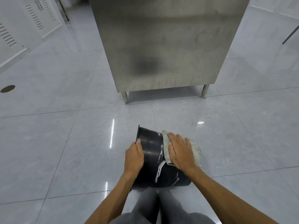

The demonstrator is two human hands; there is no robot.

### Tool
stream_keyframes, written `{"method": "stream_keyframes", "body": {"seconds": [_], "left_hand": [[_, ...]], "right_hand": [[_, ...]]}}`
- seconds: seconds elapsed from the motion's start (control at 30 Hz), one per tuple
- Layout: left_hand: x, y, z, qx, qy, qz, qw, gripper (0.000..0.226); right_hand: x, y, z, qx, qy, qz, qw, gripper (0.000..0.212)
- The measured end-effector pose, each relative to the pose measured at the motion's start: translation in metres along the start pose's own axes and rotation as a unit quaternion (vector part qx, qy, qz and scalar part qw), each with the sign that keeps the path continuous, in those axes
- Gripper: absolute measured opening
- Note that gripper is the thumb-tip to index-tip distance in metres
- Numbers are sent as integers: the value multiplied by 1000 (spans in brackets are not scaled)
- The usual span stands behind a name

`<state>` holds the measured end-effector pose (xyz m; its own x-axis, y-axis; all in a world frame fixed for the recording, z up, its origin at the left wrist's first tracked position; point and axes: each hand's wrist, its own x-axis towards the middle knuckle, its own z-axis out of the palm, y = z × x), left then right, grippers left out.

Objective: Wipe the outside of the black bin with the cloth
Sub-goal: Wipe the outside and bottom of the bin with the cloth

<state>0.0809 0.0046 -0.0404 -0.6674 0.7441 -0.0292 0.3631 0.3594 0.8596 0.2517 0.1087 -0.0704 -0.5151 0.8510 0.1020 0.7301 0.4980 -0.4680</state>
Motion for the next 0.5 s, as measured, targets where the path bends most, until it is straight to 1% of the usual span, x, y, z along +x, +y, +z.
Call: {"method": "stream_keyframes", "body": {"seconds": [0.07, 0.13, 0.2, 0.23, 0.33, 0.37, 0.43, 0.5], "left_hand": [[3, 0, 1, 6, 3, -2, 1000, 47], [3, 0, 1, 9, 7, -1, 1000, 48], [2, 0, 1, 15, 8, -4, 1000, 46], [0, 0, 1, 16, 9, -4, 1000, 45], [0, -3, 1, 22, 4, -3, 1000, 42], [0, -4, 1, 24, 4, -6, 1000, 42], [3, -5, 2, 31, 8, -19, 999, 42], [6, -5, 3, 38, 12, -34, 999, 42]], "right_hand": [[6, -4, 0, 8, -4, 7, 1000, 61], [16, -12, 0, -3, -29, 14, 999, 62], [29, -21, 0, -36, -64, 18, 997, 75], [37, -24, 0, -42, -84, 22, 995, 76], [60, -31, 1, -28, -147, 34, 988, 67], [64, -32, 1, -23, -157, 38, 987, 65], [63, -33, 3, -28, -136, 33, 990, 62], [52, -36, 7, -45, -87, 8, 995, 60]]}}
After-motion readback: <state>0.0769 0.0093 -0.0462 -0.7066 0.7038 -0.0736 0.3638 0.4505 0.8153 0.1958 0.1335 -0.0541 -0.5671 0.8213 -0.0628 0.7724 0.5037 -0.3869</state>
